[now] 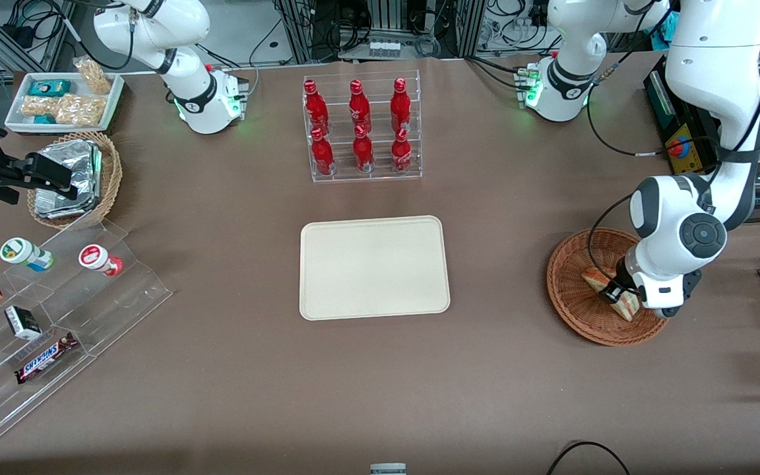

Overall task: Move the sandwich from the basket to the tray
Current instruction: 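Lower the left gripper and close it on the wrapped sandwich, then lift the sandwich and carry it with the left gripper over the cream tray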

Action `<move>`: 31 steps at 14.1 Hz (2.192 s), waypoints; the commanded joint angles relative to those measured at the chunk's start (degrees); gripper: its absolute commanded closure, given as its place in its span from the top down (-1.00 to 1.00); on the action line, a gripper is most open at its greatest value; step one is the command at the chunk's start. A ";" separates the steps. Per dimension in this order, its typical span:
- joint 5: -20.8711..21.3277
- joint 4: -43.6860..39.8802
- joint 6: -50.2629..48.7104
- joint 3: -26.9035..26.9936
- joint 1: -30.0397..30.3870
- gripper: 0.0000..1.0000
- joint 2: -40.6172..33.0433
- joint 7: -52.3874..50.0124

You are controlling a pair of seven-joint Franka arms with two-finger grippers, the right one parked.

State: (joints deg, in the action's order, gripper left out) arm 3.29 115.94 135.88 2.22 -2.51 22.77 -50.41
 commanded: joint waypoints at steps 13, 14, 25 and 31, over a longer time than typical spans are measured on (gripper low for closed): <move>-0.10 -19.26 -30.95 -15.03 -8.90 -0.64 0.33 21.05; -4.13 -19.44 -28.15 -16.53 -10.30 -0.64 1.39 20.79; 1.69 -36.04 -12.13 -16.37 -31.66 -0.65 20.20 -8.62; 5.67 -37.02 -7.56 -16.54 -32.90 -0.66 24.07 -13.58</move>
State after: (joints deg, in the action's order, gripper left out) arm 7.79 80.90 127.45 -14.88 -34.31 45.39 -62.41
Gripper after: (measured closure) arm 0.828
